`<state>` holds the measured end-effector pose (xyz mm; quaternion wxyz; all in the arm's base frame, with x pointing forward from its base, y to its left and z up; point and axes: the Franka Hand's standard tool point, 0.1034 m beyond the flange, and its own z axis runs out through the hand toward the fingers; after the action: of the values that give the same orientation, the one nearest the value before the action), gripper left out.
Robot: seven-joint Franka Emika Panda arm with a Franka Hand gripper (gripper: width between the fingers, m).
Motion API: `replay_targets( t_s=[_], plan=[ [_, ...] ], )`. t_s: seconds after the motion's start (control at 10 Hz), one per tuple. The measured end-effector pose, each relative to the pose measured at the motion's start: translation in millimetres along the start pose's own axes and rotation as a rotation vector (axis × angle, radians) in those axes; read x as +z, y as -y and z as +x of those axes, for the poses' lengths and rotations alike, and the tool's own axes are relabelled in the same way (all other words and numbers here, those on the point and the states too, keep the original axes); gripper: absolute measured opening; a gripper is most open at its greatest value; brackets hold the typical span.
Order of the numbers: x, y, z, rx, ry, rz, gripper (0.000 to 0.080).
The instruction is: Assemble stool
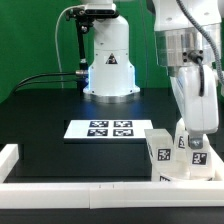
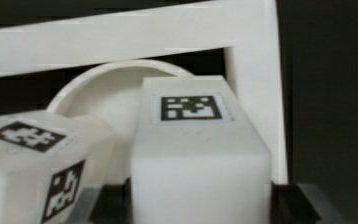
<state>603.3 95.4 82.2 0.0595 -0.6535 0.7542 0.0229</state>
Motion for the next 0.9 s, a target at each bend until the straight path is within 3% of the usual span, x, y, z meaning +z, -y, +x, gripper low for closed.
replay_targets(
  t_s=[0.2, 0.3, 0.4, 0.5, 0.7, 0.9],
  plan=[
    [0.2, -0.9, -0.4, -0.071, -0.001, -0.007, 0.0334],
    [-1.4, -2.2, -3.2, -0.140, 0.005, -0.020, 0.0558],
    [-5.8, -0.2, -4.7, -0.326, 0.011, -0.012, 0.0558],
    [-11.6, 2.0, -7.6, -0.508, 0.018, -0.001, 0.0631],
    [-15.5, 3.1, -10.8, -0.789, 0.023, 0.009, 0.0644],
    [-15.1, 3.4, -9.2, -0.904, 0.021, 0.009, 0.0648]
  ],
)
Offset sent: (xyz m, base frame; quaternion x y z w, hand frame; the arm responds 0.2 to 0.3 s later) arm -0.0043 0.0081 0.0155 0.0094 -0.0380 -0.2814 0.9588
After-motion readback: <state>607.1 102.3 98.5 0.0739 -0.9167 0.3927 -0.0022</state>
